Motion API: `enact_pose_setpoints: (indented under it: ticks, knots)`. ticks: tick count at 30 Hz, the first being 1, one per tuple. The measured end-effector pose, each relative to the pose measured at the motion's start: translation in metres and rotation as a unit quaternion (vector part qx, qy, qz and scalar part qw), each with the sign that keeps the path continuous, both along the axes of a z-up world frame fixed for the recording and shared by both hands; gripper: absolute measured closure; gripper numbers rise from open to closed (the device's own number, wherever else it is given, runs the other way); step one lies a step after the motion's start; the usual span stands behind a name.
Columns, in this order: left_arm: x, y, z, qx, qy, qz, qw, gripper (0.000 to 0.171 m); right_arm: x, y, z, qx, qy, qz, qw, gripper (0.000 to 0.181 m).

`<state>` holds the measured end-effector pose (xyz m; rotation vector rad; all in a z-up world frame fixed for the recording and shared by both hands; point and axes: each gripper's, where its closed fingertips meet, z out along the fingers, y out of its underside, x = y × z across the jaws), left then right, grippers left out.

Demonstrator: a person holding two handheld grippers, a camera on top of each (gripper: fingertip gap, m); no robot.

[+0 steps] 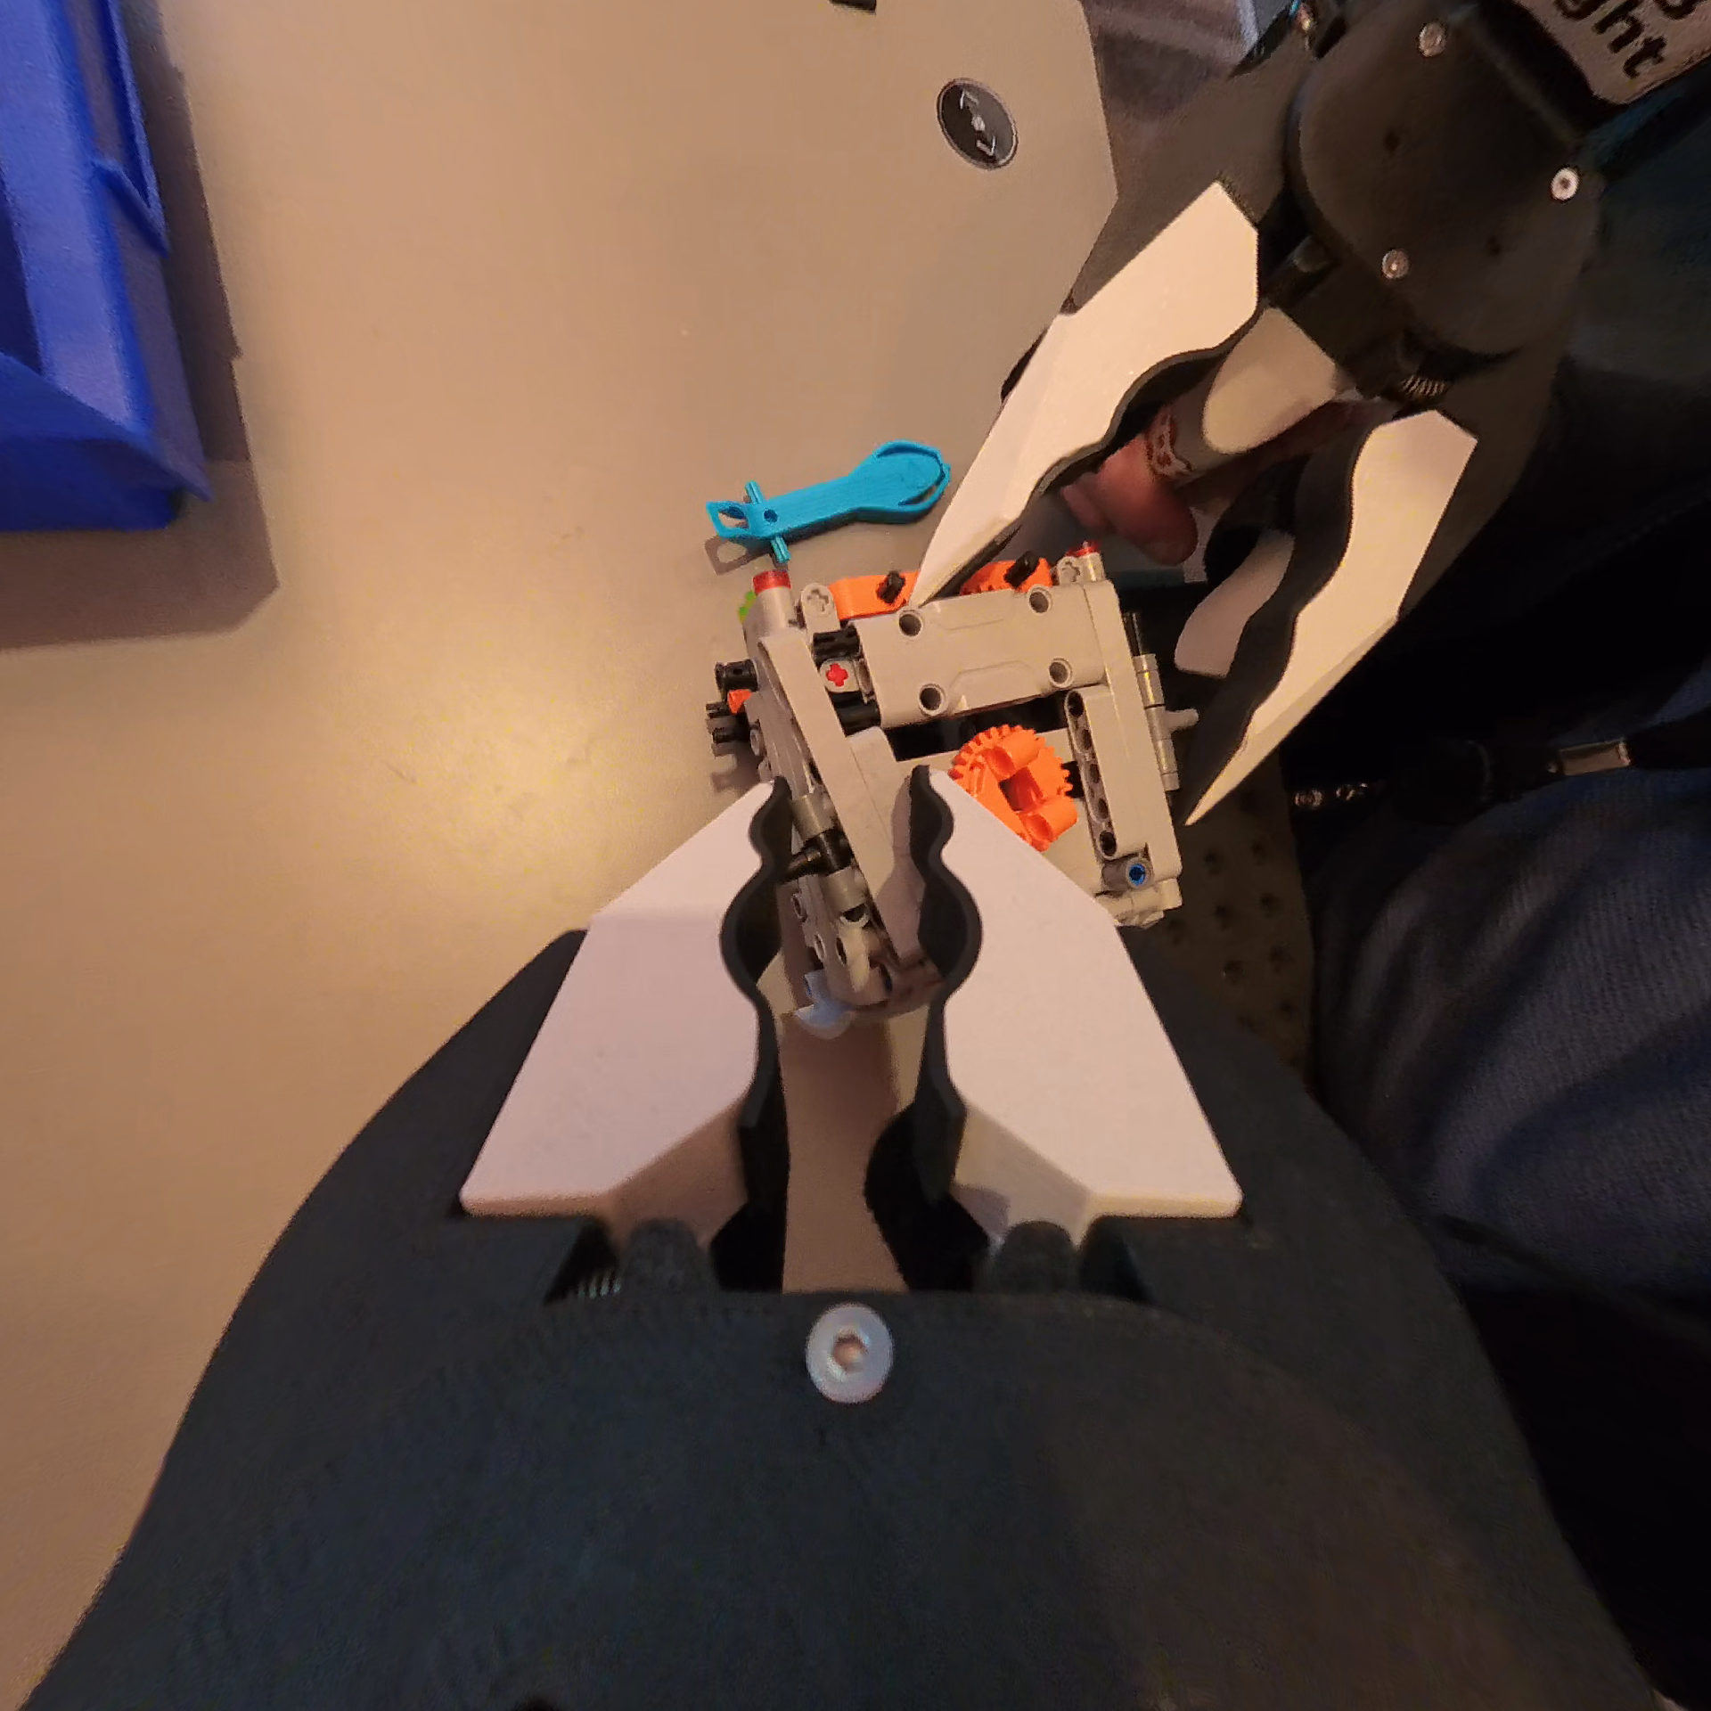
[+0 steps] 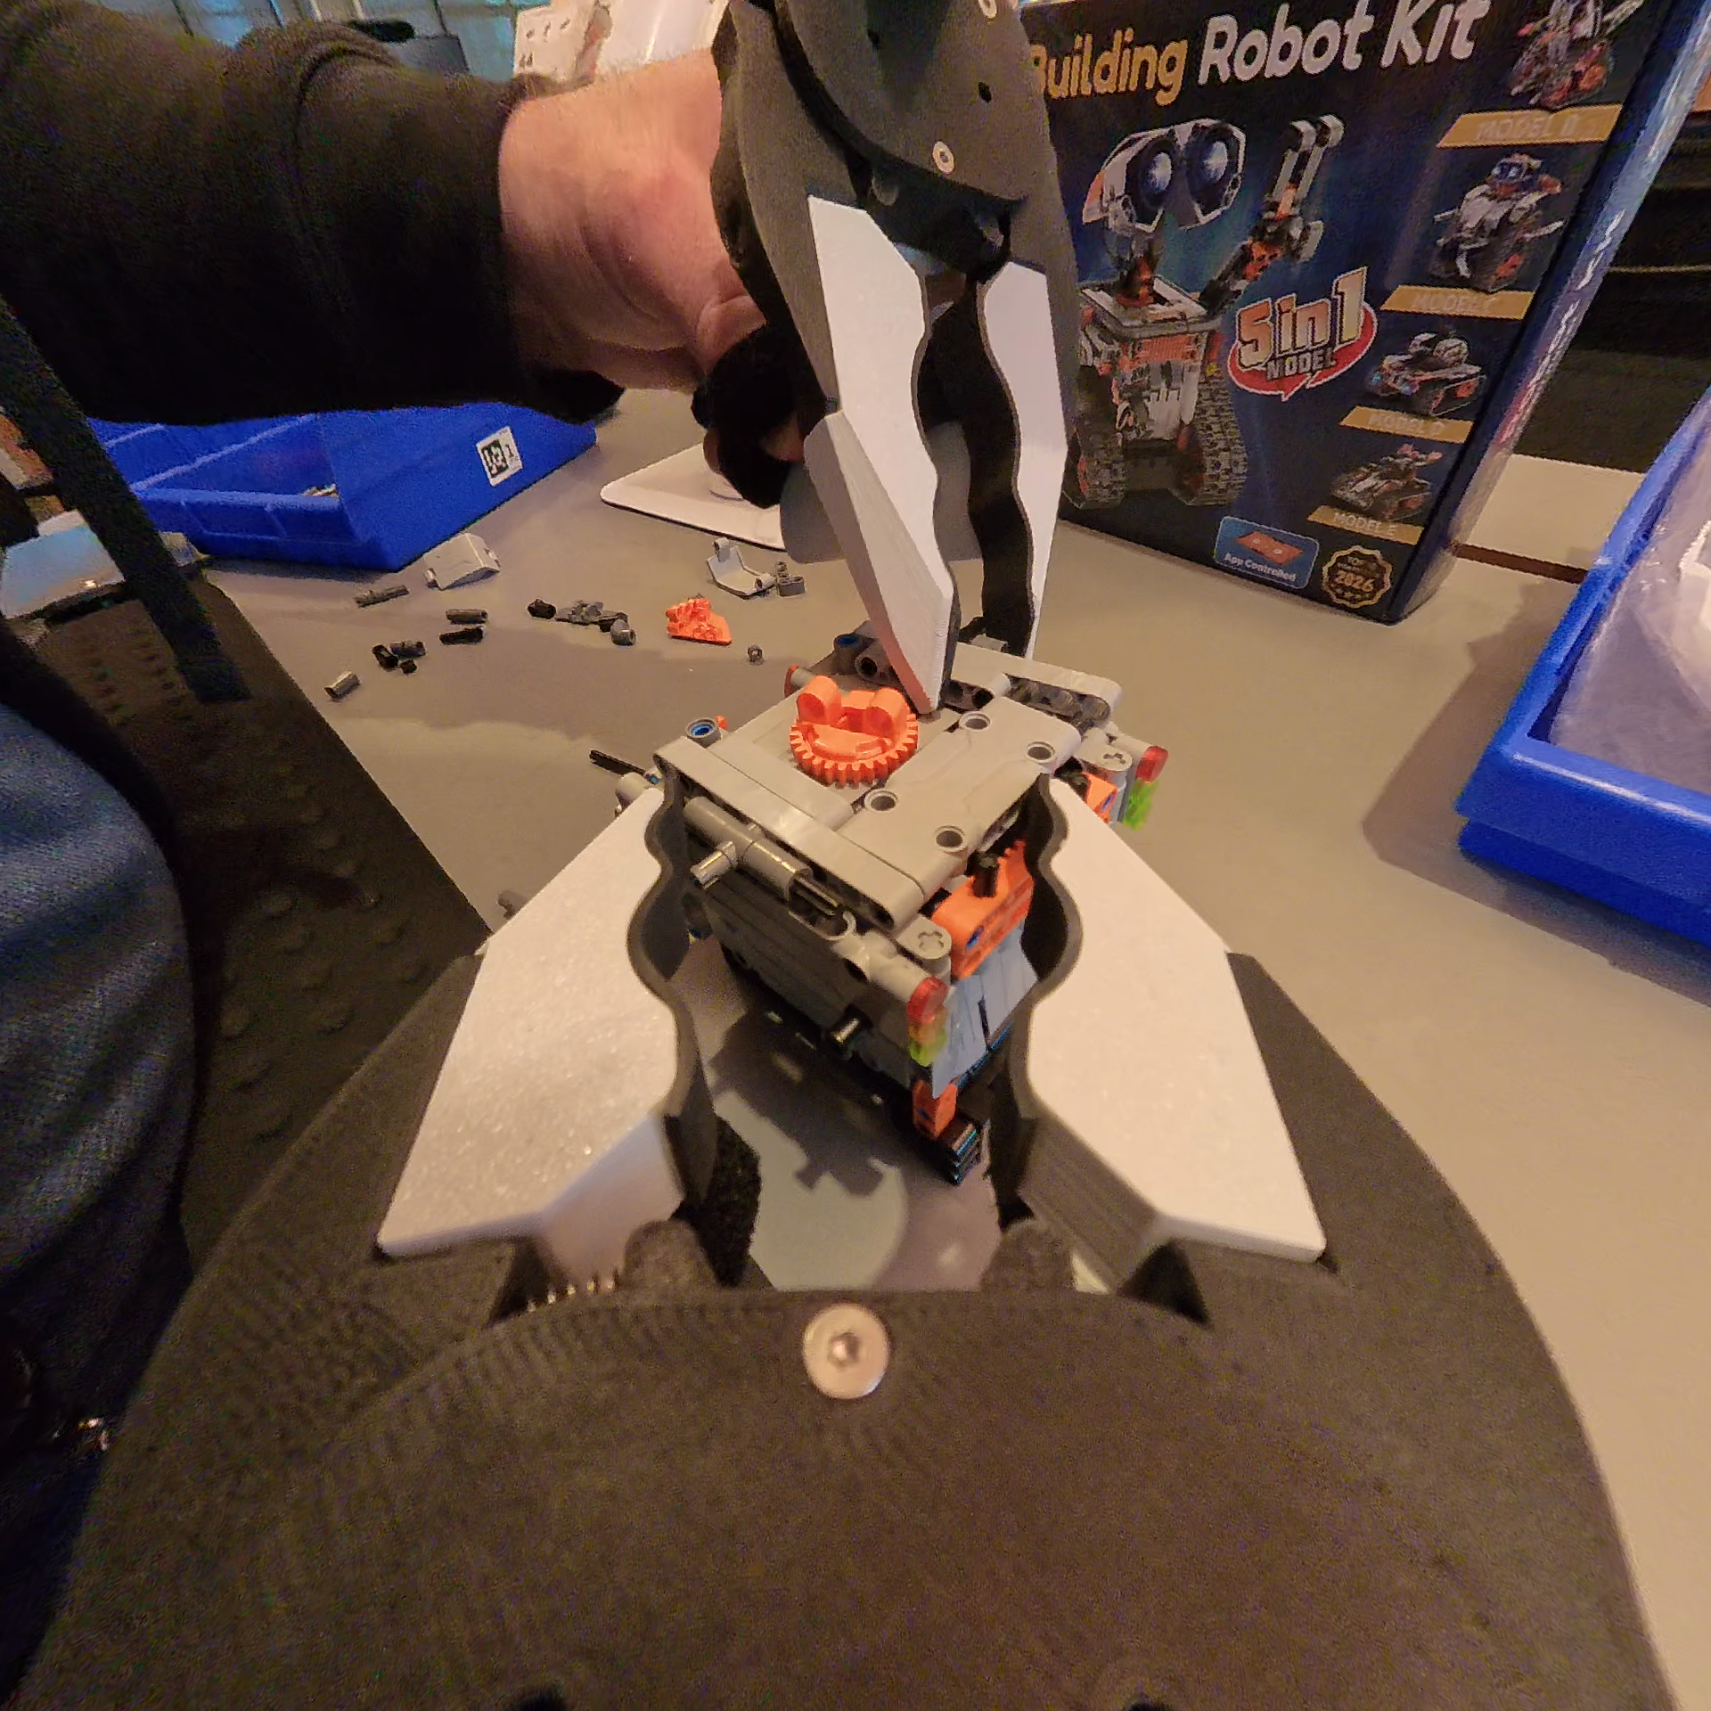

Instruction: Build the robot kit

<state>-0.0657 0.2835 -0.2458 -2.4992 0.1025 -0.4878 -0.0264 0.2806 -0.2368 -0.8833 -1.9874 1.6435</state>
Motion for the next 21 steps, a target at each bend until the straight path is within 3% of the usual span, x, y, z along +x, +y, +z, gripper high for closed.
enact_pose_setpoints:
  ticks: [11,13,19,21]
  knots:
    - [0.006,-0.001,-0.002,-0.018,0.036,-0.073,0.997,0.148,0.004,0.003,0.002,-0.027,0.004,0.0,1.0,0.111]
    - [0.007,-0.002,-0.002,-0.023,0.043,-0.09,0.995,0.147,0.009,0.007,0.006,-0.042,0.005,0.009,0.999,0.131]
    - [0.009,-0.003,-0.001,-0.039,0.056,-0.108,0.992,0.148,0.01,0.006,0.006,-0.037,-0.006,0.01,0.999,0.131]
    - [0.011,-0.002,-0.001,-0.042,0.06,-0.103,0.992,0.148,0.013,0.005,0.008,-0.045,-0.008,0.004,0.999,0.12]
